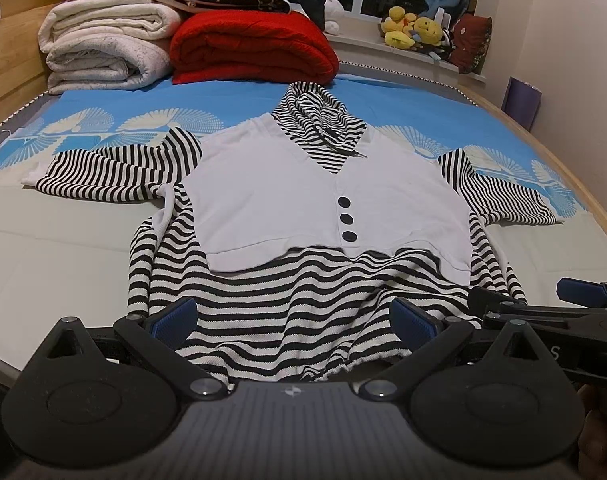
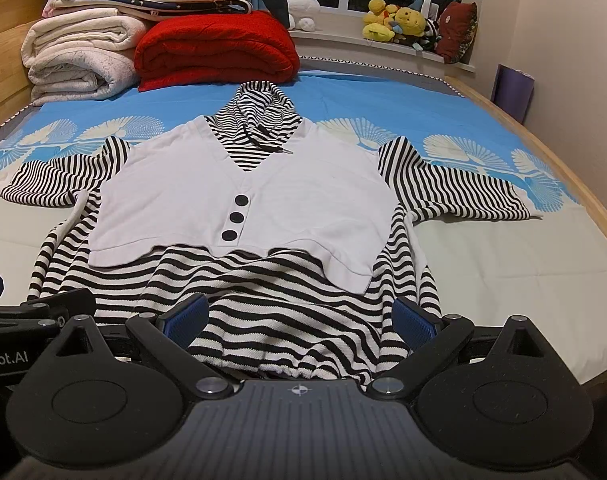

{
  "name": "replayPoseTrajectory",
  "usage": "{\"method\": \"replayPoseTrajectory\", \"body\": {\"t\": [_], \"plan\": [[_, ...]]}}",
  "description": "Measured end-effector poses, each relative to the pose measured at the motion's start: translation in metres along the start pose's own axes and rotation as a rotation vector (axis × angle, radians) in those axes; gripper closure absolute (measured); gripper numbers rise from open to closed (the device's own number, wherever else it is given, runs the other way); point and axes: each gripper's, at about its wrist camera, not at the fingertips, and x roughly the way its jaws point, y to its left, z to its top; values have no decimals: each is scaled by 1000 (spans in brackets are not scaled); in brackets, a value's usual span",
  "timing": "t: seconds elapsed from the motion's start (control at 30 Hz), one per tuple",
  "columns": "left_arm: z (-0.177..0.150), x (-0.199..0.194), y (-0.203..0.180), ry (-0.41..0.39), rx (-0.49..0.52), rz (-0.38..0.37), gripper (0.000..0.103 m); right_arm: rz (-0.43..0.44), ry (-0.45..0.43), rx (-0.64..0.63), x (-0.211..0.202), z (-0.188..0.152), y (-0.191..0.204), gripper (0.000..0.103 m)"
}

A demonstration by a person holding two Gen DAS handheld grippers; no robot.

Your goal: Fold small clothes

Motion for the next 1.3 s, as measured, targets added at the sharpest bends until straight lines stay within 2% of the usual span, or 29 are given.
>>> {"method": "replayPoseTrajectory", "body": {"t": [0.63, 0.77, 0.87, 0.97, 1.03, 1.1, 1.17, 1.2, 1.3], "plan": [[-2, 0, 2, -8, 7, 5, 1, -1, 1, 0, 2, -1, 0, 5], [11, -5, 5, -48, 50, 61, 1, 1, 5, 4, 4, -1, -1, 6], [24, -7, 10, -34, 30, 39, 1, -1, 11, 17, 7, 2, -5, 7], [49, -10, 12, -137, 124, 93, 3, 14, 8, 47, 8, 6, -9, 14], [74, -6, 20, -164, 137, 87, 13, 26, -9, 69, 7, 9, -13, 19], [91, 9, 36, -135, 102, 56, 24, 43, -34, 84, 4, 14, -18, 27], [109, 31, 56, -115, 83, 61, 35, 57, -58, 92, 2, 21, -23, 36], [118, 43, 67, -117, 78, 72, 42, 63, -68, 92, 1, 26, -26, 40], [138, 76, 102, -89, 57, 135, 58, 73, -117, 84, 1, 50, -32, 41]]}}
